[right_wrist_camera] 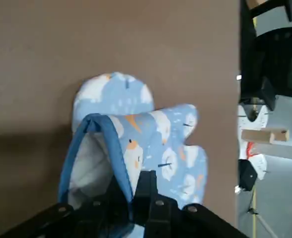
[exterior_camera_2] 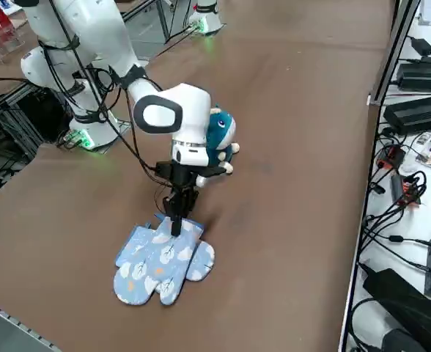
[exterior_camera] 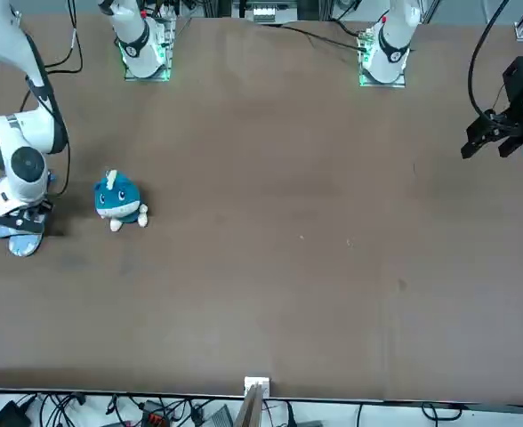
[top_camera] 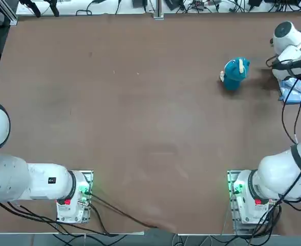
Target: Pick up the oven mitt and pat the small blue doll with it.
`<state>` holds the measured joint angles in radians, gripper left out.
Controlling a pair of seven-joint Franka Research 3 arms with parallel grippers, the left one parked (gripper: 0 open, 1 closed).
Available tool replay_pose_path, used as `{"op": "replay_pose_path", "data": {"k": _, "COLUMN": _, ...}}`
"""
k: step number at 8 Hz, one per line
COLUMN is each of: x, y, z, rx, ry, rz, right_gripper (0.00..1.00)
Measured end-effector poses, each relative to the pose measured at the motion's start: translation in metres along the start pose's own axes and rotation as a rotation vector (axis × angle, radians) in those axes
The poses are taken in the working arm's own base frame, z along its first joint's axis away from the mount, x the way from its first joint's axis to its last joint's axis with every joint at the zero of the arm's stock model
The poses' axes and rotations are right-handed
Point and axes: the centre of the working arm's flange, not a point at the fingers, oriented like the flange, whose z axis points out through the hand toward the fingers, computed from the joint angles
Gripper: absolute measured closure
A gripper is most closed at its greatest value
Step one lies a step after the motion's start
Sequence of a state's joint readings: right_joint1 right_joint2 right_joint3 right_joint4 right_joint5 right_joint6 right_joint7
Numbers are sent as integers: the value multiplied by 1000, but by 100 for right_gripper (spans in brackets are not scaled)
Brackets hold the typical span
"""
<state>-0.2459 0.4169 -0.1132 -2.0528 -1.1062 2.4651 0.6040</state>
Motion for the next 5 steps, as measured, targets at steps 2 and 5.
{"op": "replay_pose_path", "data": {"k": 2, "x": 7, "y": 27, "z": -27, "rx": -17, "ry": 1, "rz": -20, "right_gripper": 96}}
{"op": "replay_pose_path", "data": {"k": 5, "x": 27, "y": 60, "z": -82, "rx": 114, "ry": -95, "rz": -18, "right_gripper": 96}}
